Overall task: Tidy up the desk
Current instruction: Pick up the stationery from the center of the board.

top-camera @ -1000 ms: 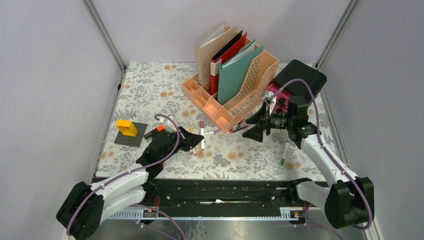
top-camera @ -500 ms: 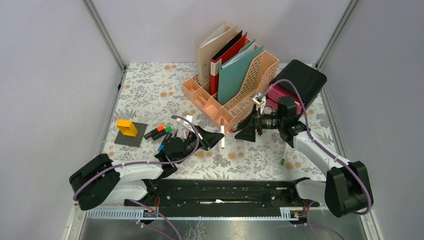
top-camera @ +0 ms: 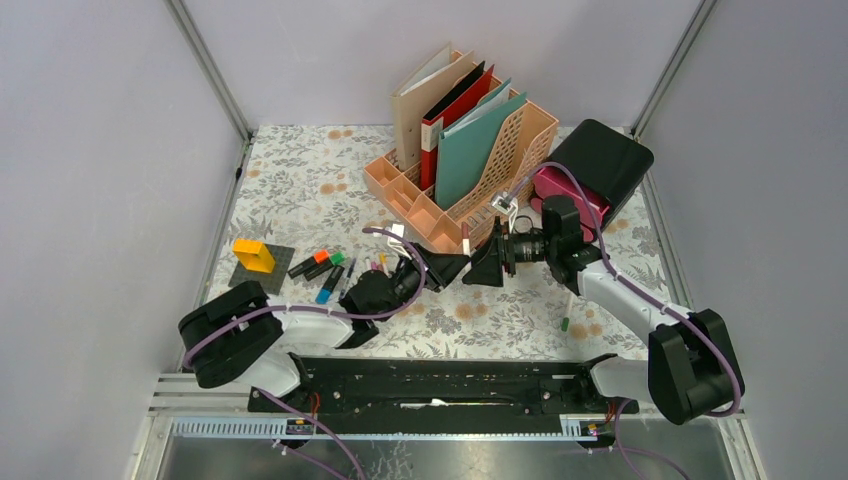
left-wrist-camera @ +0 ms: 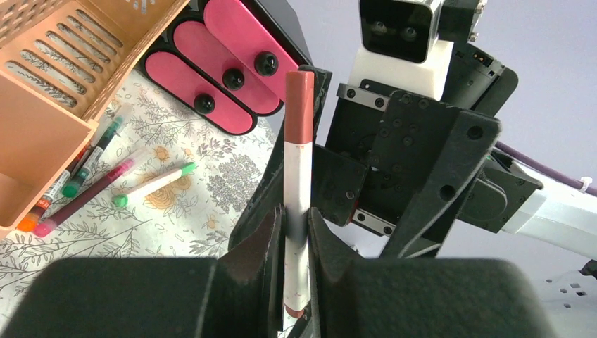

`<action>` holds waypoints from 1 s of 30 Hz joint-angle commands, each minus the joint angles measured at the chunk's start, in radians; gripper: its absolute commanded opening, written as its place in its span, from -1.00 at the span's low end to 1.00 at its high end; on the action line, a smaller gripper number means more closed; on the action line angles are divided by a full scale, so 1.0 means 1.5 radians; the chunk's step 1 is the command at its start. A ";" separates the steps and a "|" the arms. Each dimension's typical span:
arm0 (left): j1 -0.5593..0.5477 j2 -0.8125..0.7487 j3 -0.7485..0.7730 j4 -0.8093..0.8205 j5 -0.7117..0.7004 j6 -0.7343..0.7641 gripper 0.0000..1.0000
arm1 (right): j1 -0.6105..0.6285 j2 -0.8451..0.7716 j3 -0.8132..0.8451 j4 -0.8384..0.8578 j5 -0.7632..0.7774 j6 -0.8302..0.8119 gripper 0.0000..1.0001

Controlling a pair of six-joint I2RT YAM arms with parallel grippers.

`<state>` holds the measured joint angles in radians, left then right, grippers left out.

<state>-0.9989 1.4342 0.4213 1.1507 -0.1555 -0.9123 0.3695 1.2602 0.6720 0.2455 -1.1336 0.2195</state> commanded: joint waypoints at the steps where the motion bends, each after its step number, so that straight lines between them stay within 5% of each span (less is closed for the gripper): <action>1: -0.008 0.005 0.026 0.075 -0.026 0.013 -1.00 | 0.010 0.005 0.017 0.017 0.007 0.007 0.48; 12: -0.011 0.003 0.011 0.092 -0.010 0.014 -0.98 | 0.012 0.009 0.035 -0.012 0.012 -0.013 -0.85; 14: -0.010 -0.012 0.011 0.070 -0.010 0.023 -0.74 | 0.012 0.005 0.041 -0.028 0.013 -0.028 -1.00; 20: -0.010 -0.127 0.029 -0.130 -0.028 0.129 0.25 | 0.013 -0.013 0.083 -0.182 0.043 -0.185 -1.00; 21: -0.010 -0.146 0.031 -0.162 -0.040 0.150 0.91 | 0.013 -0.015 0.095 -0.219 0.062 -0.221 -1.00; 30: -0.001 -0.291 0.014 -0.383 -0.063 0.275 0.98 | -0.020 -0.073 0.173 -0.411 0.359 -0.457 -1.00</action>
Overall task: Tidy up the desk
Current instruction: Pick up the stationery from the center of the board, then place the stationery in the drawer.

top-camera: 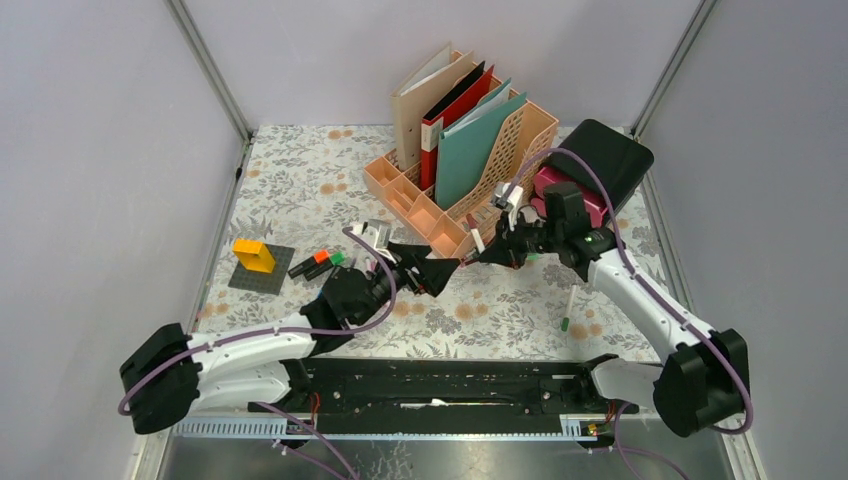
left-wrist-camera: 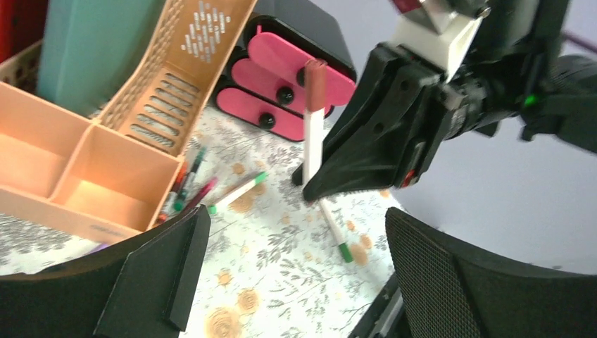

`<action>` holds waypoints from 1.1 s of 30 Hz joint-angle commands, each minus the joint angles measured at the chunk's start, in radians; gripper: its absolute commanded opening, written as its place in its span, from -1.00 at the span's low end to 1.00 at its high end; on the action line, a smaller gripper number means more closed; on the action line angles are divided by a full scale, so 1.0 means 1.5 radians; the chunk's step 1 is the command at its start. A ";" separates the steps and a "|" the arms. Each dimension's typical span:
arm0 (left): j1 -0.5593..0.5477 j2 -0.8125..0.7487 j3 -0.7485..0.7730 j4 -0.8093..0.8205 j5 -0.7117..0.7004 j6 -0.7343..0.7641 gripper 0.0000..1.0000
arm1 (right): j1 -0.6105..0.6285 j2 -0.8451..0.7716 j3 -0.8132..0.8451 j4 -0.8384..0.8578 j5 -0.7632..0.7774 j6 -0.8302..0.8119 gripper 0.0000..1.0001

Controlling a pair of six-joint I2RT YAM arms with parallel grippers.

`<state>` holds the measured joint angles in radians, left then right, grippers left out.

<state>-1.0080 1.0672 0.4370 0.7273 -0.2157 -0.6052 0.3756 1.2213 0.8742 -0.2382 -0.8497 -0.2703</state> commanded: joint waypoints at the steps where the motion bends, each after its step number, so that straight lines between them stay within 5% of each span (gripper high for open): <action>1: 0.006 -0.057 -0.001 -0.116 -0.027 0.074 0.98 | -0.040 -0.057 0.040 -0.091 0.195 -0.138 -1.00; 14: 0.016 -0.147 -0.063 -0.239 -0.061 0.055 0.97 | -0.179 -0.121 0.067 -0.070 0.465 -0.220 -1.00; 33: 0.018 -0.276 -0.130 -0.319 -0.082 0.032 0.97 | -0.229 0.057 0.196 -0.076 0.552 -0.308 -0.94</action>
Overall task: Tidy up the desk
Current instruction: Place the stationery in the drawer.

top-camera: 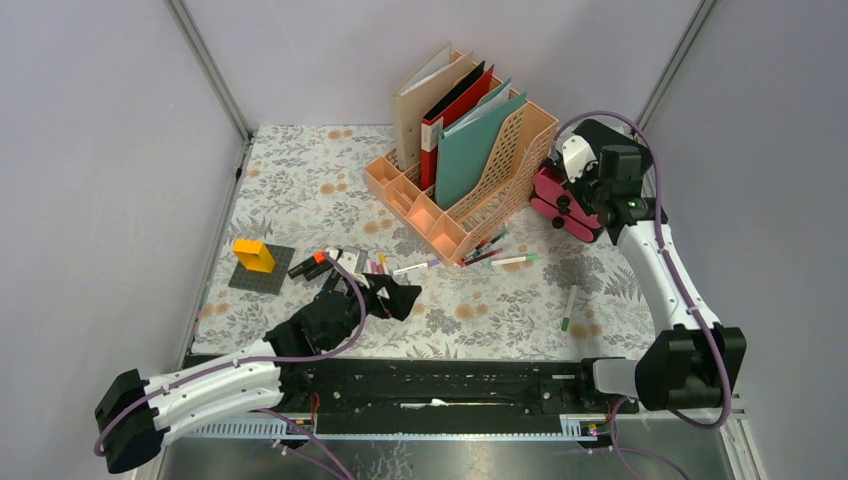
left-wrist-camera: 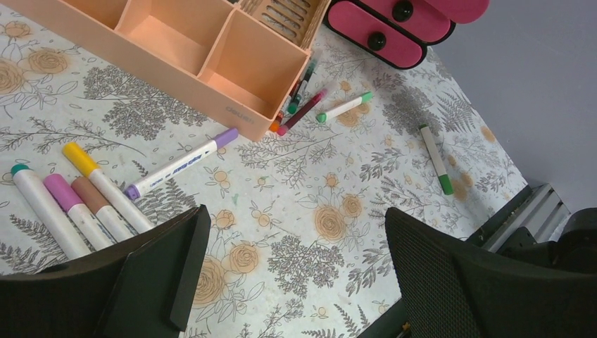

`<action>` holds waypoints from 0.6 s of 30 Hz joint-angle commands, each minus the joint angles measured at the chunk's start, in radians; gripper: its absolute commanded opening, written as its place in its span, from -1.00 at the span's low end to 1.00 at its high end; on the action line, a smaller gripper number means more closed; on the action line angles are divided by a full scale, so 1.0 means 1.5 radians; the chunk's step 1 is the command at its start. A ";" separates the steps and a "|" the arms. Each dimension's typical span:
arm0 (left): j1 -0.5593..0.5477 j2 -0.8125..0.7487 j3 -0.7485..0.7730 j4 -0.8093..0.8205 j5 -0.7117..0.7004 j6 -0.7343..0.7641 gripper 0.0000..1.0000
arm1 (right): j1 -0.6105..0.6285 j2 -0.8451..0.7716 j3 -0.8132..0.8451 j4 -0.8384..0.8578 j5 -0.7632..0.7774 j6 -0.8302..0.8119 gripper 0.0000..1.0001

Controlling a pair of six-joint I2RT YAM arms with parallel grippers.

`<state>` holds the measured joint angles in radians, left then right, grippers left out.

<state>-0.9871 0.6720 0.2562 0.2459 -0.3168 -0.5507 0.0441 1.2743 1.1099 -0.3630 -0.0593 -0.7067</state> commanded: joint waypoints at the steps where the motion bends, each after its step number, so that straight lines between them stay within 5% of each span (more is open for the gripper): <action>1: 0.003 -0.014 -0.011 0.002 -0.014 -0.005 0.98 | -0.011 0.028 0.041 0.007 0.027 -0.019 -0.94; 18: 0.003 -0.008 -0.015 0.002 -0.014 -0.005 0.97 | -0.052 0.070 0.050 0.003 0.021 -0.033 -0.85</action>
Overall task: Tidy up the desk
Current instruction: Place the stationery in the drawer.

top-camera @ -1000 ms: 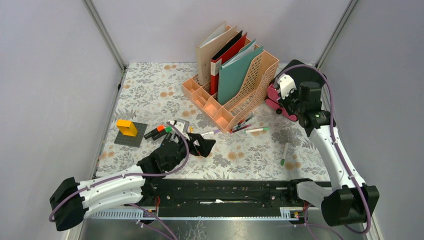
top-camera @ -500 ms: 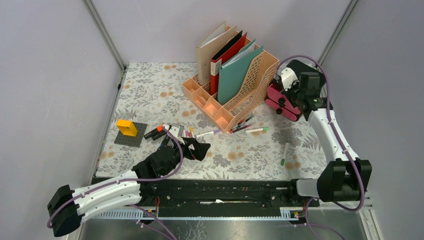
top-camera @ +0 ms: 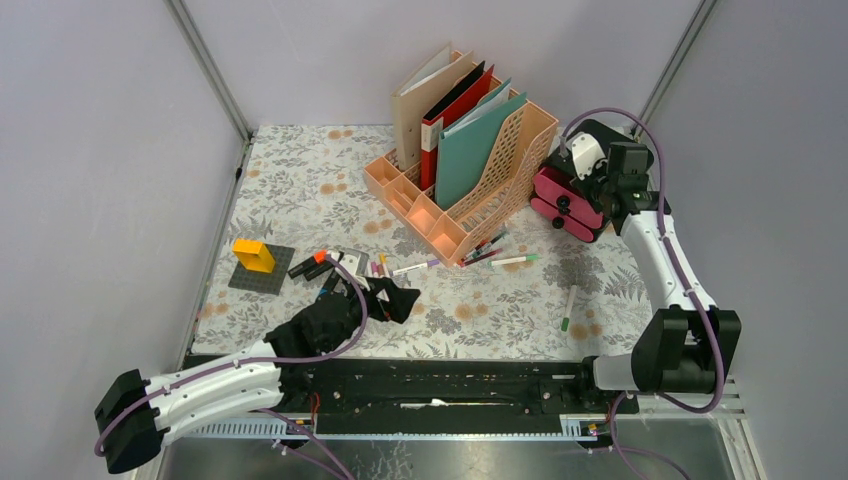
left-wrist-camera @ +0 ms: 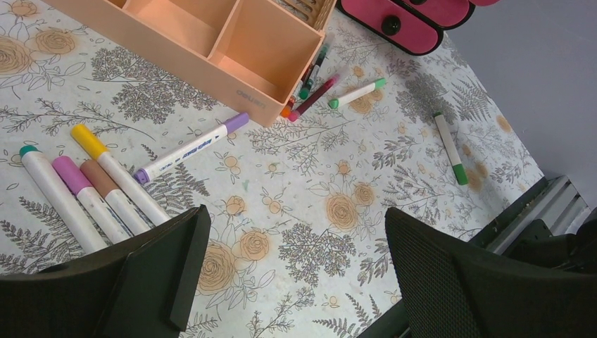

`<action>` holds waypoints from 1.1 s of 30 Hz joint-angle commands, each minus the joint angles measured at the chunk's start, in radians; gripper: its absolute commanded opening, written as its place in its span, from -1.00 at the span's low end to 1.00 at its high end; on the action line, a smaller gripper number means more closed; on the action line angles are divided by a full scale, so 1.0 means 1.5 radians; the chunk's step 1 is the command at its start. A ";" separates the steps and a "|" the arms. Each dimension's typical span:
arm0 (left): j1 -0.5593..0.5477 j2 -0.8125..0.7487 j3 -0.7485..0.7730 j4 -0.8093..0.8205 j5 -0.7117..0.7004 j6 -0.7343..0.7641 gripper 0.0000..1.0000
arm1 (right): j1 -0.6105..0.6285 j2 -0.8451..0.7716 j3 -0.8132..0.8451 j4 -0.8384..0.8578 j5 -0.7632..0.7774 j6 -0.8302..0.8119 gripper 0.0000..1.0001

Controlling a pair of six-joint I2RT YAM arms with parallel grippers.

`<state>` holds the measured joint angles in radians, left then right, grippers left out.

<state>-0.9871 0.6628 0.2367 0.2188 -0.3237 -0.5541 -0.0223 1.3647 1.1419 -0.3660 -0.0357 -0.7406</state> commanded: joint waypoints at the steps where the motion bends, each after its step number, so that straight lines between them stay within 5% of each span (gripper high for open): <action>1: 0.003 -0.003 -0.002 0.018 -0.009 -0.004 0.97 | -0.009 0.012 0.029 0.006 0.005 -0.011 -0.85; 33: 0.004 -0.031 -0.011 -0.005 -0.015 -0.010 0.97 | -0.025 0.115 0.083 -0.151 -0.084 -0.048 -0.71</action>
<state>-0.9871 0.6342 0.2218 0.1982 -0.3275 -0.5632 -0.0483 1.4761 1.2770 -0.4660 -0.1703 -0.8150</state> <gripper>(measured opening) 0.988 0.144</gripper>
